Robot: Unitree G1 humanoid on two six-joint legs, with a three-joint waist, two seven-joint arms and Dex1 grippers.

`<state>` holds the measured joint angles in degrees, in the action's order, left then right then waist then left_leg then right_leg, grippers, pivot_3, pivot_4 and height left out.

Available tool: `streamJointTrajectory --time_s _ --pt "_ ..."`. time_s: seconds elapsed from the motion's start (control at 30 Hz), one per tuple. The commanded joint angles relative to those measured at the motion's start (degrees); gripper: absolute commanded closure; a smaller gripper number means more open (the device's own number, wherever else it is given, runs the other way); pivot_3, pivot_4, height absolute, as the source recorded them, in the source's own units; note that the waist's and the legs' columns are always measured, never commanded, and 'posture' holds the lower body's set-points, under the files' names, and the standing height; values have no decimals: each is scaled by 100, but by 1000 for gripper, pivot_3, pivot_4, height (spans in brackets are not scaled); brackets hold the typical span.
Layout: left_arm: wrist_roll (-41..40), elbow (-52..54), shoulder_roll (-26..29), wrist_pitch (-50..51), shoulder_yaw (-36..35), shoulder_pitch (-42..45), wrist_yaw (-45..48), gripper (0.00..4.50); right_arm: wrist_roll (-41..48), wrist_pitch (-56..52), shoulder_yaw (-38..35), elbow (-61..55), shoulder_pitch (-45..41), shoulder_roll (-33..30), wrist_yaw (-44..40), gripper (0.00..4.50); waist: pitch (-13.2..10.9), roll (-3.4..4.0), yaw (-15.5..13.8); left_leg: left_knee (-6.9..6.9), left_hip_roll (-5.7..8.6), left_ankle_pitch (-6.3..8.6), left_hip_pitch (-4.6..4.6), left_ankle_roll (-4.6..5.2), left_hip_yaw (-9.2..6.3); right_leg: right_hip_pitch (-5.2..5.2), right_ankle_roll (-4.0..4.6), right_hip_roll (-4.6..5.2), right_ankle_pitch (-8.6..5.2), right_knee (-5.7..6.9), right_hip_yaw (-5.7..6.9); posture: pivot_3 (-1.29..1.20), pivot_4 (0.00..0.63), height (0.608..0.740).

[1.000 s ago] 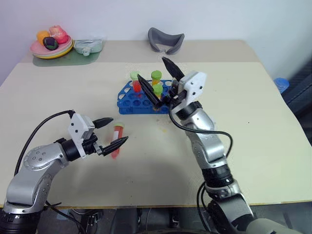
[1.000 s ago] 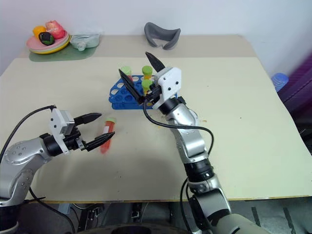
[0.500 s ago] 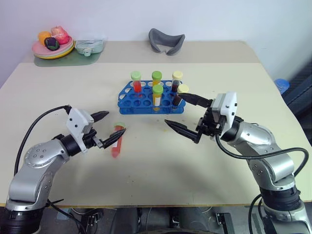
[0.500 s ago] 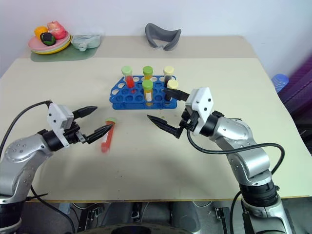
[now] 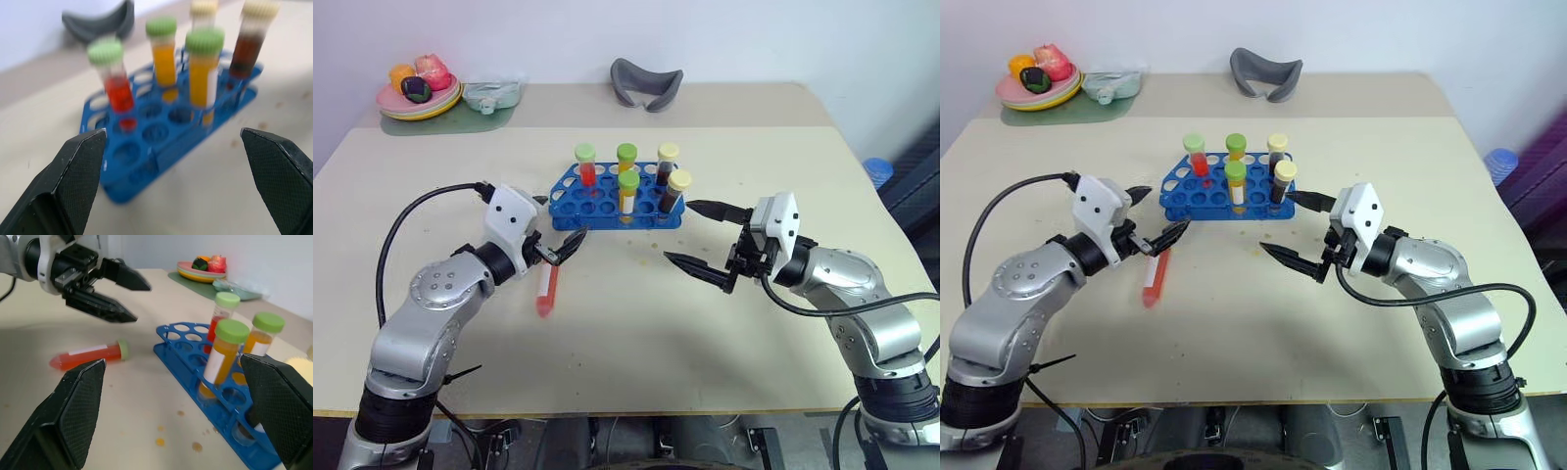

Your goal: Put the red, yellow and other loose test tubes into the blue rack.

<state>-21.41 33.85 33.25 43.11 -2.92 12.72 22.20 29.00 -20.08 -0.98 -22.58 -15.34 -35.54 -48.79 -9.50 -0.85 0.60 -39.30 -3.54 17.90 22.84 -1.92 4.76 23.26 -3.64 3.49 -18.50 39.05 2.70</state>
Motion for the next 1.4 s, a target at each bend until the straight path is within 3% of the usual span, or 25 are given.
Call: streamJointTrajectory --time_s 0.03,0.2,0.37,0.47,0.53,0.67,0.77,0.93,1.0,1.07,1.17,1.4 --pt "-4 610 -210 736 -26 158 -536 0 -73 186 -14 53 -13 -10 -116 27 0 0 -10 0 0 0 0 0 1 0 0 1 0 0 -1 0 150 735" --pt "-48 954 -407 2174 -165 568 -1108 0 -157 227 121 200 -72 84 -193 27 0 -1 -17 -2 1 0 -2 -1 -1 -5 0 0 0 0 -1 0 150 735" --pt "-100 1092 -865 4597 -416 1543 -1465 0 -213 297 242 241 -40 155 -254 27 -1 -3 -24 -2 3 -1 -3 -2 -2 -6 -1 -11 0 1 -3 0 150 735" --pt "-322 717 -613 4939 -247 1729 -1723 0 -224 318 274 254 -36 184 -248 27 -1 -3 -5 -2 5 -1 -5 -2 -2 -6 -1 -12 -1 1 -7 0 150 735" --pt "-698 444 -324 4939 -110 1739 -1883 0 -241 327 293 257 -35 208 -247 27 -1 -3 11 3 1 -4 -12 -7 -2 -6 -1 -10 -1 2 -14 0 150 735" --pt "-2264 -167 522 4939 216 1870 -2403 0 -286 348 309 267 -38 263 -255 27 -1 -4 4 8 1 -4 -22 -7 0 -7 0 -7 -1 3 -28 0 150 735" --pt "-3626 -665 667 4939 122 1988 -3322 0 -311 352 326 256 -35 306 -248 27 -3 -6 -42 6 5 -4 -23 -7 0 -11 -1 2 -1 3 -28 0 150 735" --pt "-6017 -1518 542 4939 44 2125 -5543 0 -327 365 348 232 -13 352 -243 27 -3 -7 -66 4 6 -3 -26 -6 -2 -13 -1 6 -1 3 -28 0 150 735" --pt "-7856 -1733 1327 3979 838 2120 -7162 0 -326 368 353 229 -11 358 -246 27 -9 -17 -70 3 5 -3 -29 -6 -3 -15 -1 7 -1 5 -29 0 150 735" --pt "-8993 -1709 1920 3163 1524 2151 -8209 0 -326 371 358 231 -12 360 -249 27 -11 -20 -20 4 3 -4 -31 -7 -7 -15 -1 7 -1 5 -30 0 150 735" --pt "-9159 -1506 2000 2493 1870 2040 -8694 0 -330 377 371 233 -13 357 -265 27 -9 -18 -22 7 7 -4 -41 -7 -10 -27 -1 10 -1 2 -29 0 150 735" --pt "-9159 -1099 1600 1649 2264 1696 -9560 0 -333 371 405 219 -32 373 -284 27 -9 -18 -23 3 16 -5 -47 -8 -16 -40 0 3 -1 -3 -27 0 150 735"
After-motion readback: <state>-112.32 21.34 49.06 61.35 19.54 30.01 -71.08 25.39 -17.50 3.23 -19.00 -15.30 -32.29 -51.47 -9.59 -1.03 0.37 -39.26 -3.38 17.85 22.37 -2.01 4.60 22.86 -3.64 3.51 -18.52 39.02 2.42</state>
